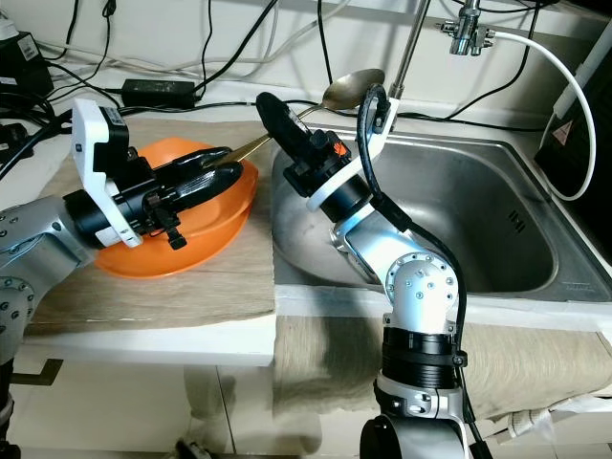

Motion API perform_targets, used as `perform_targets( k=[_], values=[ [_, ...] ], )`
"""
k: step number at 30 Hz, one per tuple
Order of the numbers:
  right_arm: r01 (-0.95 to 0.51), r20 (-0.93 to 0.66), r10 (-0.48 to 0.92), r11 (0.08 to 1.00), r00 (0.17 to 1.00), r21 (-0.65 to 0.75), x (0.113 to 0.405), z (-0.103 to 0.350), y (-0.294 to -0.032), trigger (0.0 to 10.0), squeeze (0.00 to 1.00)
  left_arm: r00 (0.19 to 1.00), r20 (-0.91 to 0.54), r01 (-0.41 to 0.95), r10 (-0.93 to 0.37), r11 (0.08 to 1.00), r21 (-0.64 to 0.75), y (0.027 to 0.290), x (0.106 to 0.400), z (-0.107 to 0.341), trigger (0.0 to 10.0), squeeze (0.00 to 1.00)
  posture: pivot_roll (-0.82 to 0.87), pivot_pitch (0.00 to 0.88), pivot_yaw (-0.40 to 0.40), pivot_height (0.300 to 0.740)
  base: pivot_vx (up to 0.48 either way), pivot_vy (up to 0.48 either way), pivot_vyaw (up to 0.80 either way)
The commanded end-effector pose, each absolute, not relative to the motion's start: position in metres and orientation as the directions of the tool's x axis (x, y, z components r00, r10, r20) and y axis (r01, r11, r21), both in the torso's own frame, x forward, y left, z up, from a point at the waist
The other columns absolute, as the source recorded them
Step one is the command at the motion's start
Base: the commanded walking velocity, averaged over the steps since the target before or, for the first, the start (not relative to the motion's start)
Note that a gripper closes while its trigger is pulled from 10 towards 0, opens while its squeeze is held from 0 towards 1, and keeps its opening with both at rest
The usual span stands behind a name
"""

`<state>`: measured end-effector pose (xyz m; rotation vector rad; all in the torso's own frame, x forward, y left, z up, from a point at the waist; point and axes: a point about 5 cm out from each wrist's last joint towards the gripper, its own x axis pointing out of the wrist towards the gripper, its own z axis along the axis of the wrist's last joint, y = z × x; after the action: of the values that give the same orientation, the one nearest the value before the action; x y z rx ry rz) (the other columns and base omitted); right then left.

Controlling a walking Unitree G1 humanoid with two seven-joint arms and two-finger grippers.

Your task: Kitchen organization

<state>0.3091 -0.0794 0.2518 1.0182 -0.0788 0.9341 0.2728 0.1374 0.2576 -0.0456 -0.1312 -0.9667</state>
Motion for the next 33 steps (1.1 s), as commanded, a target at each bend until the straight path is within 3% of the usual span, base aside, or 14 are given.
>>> perform_targets(
  k=[1, 7, 9, 10, 11, 14, 18, 20, 23, 24, 25, 26, 27, 33],
  values=[
    [-0.640, 0.416, 0.558, 0.296, 0.718, 0.709, 0.320, 0.248, -0.101, 0.0, 0.00, 0.542, 0.218, 0.823, -0.812, 0.565, 0.055, 0.140, 0.271, 0.279, 10.0, 1.00, 0.00, 0.000, -0.060, 0.740, 0.000, 0.000, 0.00],
    [-0.635, 0.407, 0.538, 0.353, 0.739, 0.687, 0.325, 0.250, -0.115, 0.0, 0.00, 0.563, 0.223, 0.808, -0.796, 0.587, 0.058, 0.144, 0.272, 0.281, 10.0, 1.00, 0.00, 0.000, -0.059, 0.740, 0.000, 0.000, 0.00],
    [-0.617, 0.370, 0.520, 0.460, 0.770, 0.638, 0.331, 0.249, -0.131, 0.0, 0.00, 0.573, 0.214, 0.795, -0.791, 0.600, 0.087, 0.147, 0.272, 0.281, 10.0, 1.00, 0.00, 0.000, -0.062, 0.740, 0.000, 0.000, 0.00],
    [-0.611, 0.352, 0.519, 0.503, 0.779, 0.611, 0.333, 0.248, -0.136, 0.0, 0.00, 0.568, 0.203, 0.796, -0.797, 0.595, 0.109, 0.146, 0.271, 0.281, 10.0, 0.18, 0.00, 0.000, -0.062, 0.740, 0.000, 0.000, 0.00],
    [-0.606, 0.335, 0.519, 0.540, 0.786, 0.585, 0.334, 0.248, -0.139, 0.0, 0.00, 0.567, 0.192, 0.796, -0.801, 0.593, 0.123, 0.146, 0.270, 0.280, 10.0, 0.00, 0.00, 0.000, -0.061, 0.740, 0.000, 0.000, 0.00],
    [-0.573, 0.241, 0.524, 0.693, 0.817, 0.438, 0.343, 0.243, -0.149, 0.0, 0.00, 0.574, 0.144, 0.792, -0.806, 0.591, 0.154, 0.145, 0.269, 0.275, 10.0, 0.00, 0.00, 0.000, -0.058, 0.740, 0.000, 0.000, 0.00],
    [-0.472, 0.097, 0.462, 0.856, 0.882, 0.212, 0.365, 0.233, -0.159, 0.0, 0.00, 0.672, 0.110, 0.692, -0.733, 0.673, 0.261, 0.142, 0.279, 0.268, 10.0, 0.00, -0.01, 0.000, -0.049, 0.740, 0.000, 0.000, 0.00],
    [-0.425, -0.003, 0.426, 0.903, 0.905, 0.067, 0.380, 0.223, -0.162, 0.0, 0.00, 0.705, 0.086, 0.668, -0.704, 0.700, 0.252, 0.140, 0.284, 0.265, 10.0, 0.00, -0.02, 0.000, -0.043, 0.740, 0.000, 0.000, 0.00],
    [-0.416, -0.033, 0.417, 0.909, 0.908, 0.026, 0.384, 0.220, -0.163, 0.0, 0.00, 0.710, 0.080, 0.666, -0.699, 0.704, 0.245, 0.140, 0.285, 0.264, 10.0, 0.00, -0.02, 0.000, -0.043, 0.740, 0.000, 0.000, 0.00],
    [-0.410, -0.069, 0.409, 0.912, 0.910, -0.002, 0.390, 0.215, -0.164, 7.6, 0.00, 0.706, 0.064, 0.677, -0.706, 0.698, 0.233, 0.138, 0.284, 0.263, 10.0, 0.00, -0.02, 0.000, -0.044, 0.740, 0.000, 0.000, 0.00],
    [-0.410, -0.069, 0.409, 0.912, 0.910, -0.002, 0.390, 0.215, -0.164, 7.6, 0.00, 0.706, 0.064, 0.677, -0.706, 0.698, 0.233, 0.138, 0.284, 0.263, 10.0, 0.00, -0.02, 0.000, -0.044, 0.740, 0.000, 0.000, 0.00],
    [-0.408, -0.120, 0.403, 0.913, 0.907, -0.023, 0.395, 0.206, -0.164, 10.0, 0.00, 0.689, 0.044, 0.694, -0.723, 0.676, 0.247, 0.134, 0.280, 0.262, 10.0, 0.00, -0.01, 0.012, -0.050, 0.740, 0.000, 0.000, 0.00],
    [-0.409, -0.210, 0.388, 0.910, 0.897, -0.065, 0.400, 0.185, -0.162, 10.0, 0.00, 0.661, -0.005, 0.725, -0.750, 0.637, 0.264, 0.128, 0.273, 0.258, 10.0, 0.00, 0.00, 0.031, -0.056, 0.740, 0.000, 0.000, 0.00],
    [-0.395, -0.296, 0.350, 0.913, 0.889, -0.105, 0.398, 0.158, -0.159, 10.0, 0.00, 0.641, -0.059, 0.751, -0.765, 0.610, 0.254, 0.126, 0.265, 0.254, 10.0, 0.00, 0.02, 0.062, -0.065, 0.740, 0.000, 0.000, 0.00]
  ],
)
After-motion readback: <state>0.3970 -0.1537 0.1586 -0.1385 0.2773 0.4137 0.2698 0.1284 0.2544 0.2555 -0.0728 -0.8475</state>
